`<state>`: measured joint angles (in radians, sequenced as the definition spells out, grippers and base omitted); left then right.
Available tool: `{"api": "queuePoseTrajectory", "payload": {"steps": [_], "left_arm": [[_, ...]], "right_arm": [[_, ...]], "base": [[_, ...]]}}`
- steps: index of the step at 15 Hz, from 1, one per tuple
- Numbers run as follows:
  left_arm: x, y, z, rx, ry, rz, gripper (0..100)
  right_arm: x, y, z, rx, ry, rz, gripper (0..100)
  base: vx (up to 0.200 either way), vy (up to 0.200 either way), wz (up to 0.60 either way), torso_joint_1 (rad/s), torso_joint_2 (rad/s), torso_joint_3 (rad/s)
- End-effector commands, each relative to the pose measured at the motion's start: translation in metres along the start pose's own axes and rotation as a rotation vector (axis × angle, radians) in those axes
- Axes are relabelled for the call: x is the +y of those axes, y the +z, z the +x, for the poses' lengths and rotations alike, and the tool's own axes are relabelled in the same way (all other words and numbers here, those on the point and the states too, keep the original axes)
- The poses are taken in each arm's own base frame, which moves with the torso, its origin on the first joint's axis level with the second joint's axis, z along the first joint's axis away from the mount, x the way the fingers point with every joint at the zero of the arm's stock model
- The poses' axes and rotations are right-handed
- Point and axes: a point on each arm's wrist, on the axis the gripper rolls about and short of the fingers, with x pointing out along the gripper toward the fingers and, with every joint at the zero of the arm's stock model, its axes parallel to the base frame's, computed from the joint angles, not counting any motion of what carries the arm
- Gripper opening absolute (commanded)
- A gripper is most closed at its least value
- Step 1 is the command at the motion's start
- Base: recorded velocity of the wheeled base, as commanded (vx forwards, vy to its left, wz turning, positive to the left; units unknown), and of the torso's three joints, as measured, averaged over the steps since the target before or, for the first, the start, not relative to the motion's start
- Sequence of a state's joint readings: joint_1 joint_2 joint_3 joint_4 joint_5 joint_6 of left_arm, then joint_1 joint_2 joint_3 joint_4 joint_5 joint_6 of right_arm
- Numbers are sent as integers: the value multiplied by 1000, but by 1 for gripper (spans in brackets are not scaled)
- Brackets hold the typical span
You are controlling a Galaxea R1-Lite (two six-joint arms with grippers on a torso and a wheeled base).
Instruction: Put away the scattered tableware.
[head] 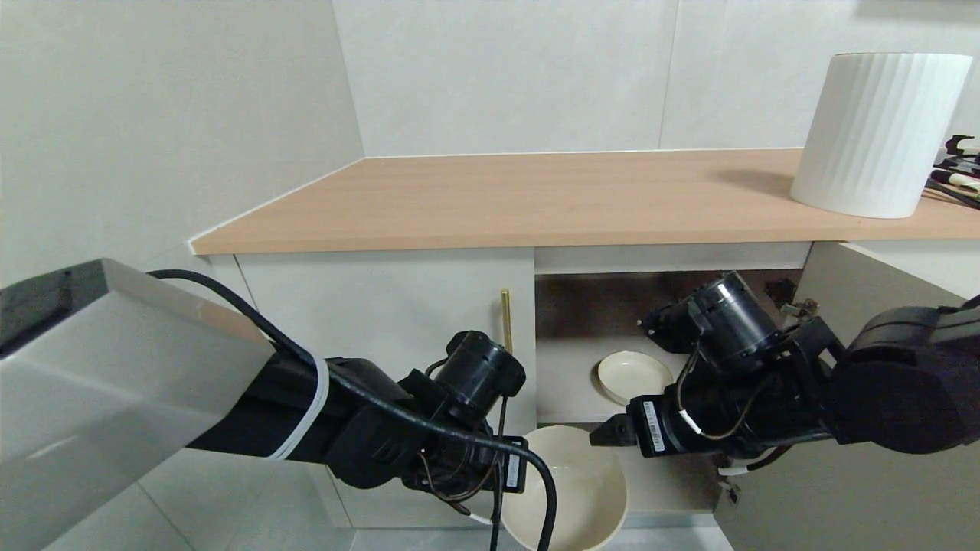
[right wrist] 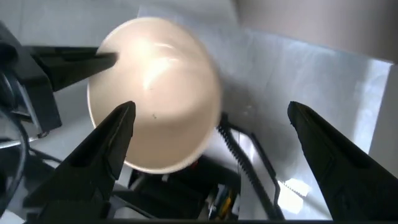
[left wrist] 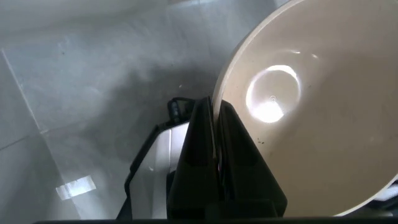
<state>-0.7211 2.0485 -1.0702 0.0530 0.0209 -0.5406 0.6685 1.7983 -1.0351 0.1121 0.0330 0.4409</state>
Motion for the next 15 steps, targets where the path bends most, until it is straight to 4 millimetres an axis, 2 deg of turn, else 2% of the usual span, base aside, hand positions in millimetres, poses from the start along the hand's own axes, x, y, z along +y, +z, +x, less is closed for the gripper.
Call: {"api": "queuePoseTrajectory", "payload": {"steps": [1,5,10,11,15], "left_arm": [[-2,0,-7,-14,-11,4,0],[-4,0,-8,-27,2,-5,0],[-4,0,-8,-28,3,-5,0],[-4,0,-8,-27,2,-5,0],[-4,0,-7,-23,4,-6,0]], "right_arm": [[7,-11,22,66,-21,-27,100],[5,-17,41,89,-99,-39,100],[5,-17,43,90,-101,-37,100],[5,-18,45,96,-102,-37,0],[5,-17,45,93,-103,-36,0]], "base": [[0,0,0,0,0,0],[0,0,0,0,0,0],[0,0,0,0,0,0],[0,0,0,0,0,0],[0,0,0,0,0,0]]}}
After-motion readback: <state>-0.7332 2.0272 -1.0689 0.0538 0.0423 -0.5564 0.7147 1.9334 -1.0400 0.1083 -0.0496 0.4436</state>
